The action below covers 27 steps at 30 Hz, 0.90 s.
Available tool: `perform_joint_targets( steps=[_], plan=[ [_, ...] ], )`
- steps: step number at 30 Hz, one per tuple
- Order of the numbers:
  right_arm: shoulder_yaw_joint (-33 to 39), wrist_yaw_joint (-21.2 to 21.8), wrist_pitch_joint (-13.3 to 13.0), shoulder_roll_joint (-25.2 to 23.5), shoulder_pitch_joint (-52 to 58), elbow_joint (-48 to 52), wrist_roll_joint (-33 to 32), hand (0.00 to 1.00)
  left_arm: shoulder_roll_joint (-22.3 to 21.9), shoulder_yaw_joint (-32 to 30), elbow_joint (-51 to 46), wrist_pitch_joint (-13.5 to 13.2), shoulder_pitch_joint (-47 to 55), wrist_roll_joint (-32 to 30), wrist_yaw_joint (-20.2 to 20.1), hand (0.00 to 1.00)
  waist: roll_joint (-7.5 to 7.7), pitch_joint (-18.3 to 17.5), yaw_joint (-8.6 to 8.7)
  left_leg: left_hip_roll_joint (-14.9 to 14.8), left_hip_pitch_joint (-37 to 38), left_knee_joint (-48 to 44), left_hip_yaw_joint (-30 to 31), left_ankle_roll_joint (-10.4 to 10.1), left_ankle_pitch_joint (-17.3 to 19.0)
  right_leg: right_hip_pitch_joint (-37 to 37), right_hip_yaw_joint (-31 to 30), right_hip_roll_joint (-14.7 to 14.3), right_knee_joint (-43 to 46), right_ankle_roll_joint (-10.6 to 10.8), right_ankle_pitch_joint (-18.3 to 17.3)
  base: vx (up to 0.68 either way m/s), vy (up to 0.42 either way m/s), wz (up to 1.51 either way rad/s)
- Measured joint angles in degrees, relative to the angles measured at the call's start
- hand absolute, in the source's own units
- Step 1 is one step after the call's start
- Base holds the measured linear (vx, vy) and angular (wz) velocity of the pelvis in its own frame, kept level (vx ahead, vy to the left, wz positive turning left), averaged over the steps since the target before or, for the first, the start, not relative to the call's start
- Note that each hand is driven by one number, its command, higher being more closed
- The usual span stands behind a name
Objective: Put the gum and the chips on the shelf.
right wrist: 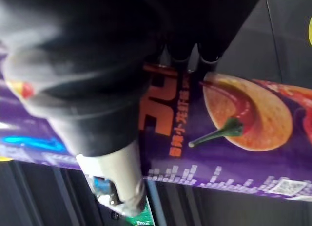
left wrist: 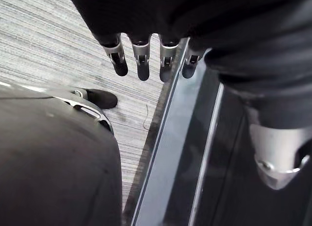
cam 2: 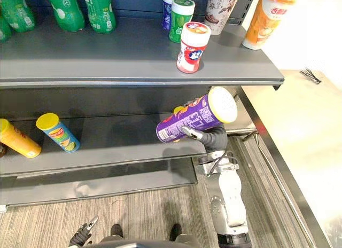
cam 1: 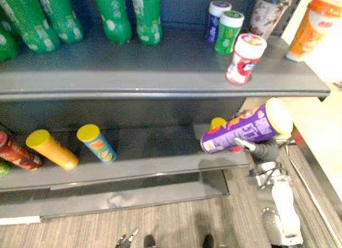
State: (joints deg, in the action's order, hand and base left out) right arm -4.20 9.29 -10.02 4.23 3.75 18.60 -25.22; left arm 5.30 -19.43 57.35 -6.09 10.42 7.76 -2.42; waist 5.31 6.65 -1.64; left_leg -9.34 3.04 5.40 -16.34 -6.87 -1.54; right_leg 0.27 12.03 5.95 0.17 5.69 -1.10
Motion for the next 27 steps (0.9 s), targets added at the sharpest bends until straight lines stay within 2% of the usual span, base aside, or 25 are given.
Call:
perform_joint_targets(
  steps=[13,22,27],
  plan=[
    [-9.3,0.1,2.2,1.7,-4.5,-8.2,0.8,1.00,1.3,1.7,2.0,0.0,-0.9,-0.1,0.4,0.00,-0.24,-0.6,-0.15,0.3,-2.2,0.0,3.8,0.4,-1.5,-0.1,3.3,0.4,0.1,0.0,0.1,-0.01,-0.001,0.13],
    [-12.1,-0.6,2.3,1.6,-10.4,-14.8,5.5,1.00,1.4,3.2,1.9,0.0,-1.9,-0.1,1.1,0.00,-0.88,-0.2,-1.76,0.3,-4.1,0.0,5.7,0.5,-2.2,-1.3,4.6,0.4,0.7,-0.1,0.1,-0.01,-0.002,0.09],
    [-11.6,-3.7,2.3,1.5,-15.6,-19.9,9.7,1.00,1.3,4.3,1.2,-0.1,-3.5,0.0,1.6,0.00,-1.60,2.1,-3.18,0.4,-6.4,0.0,8.1,0.6,-3.3,-2.8,6.9,0.7,2.4,-0.6,-0.3,-0.01,-0.007,0.21]
  ],
)
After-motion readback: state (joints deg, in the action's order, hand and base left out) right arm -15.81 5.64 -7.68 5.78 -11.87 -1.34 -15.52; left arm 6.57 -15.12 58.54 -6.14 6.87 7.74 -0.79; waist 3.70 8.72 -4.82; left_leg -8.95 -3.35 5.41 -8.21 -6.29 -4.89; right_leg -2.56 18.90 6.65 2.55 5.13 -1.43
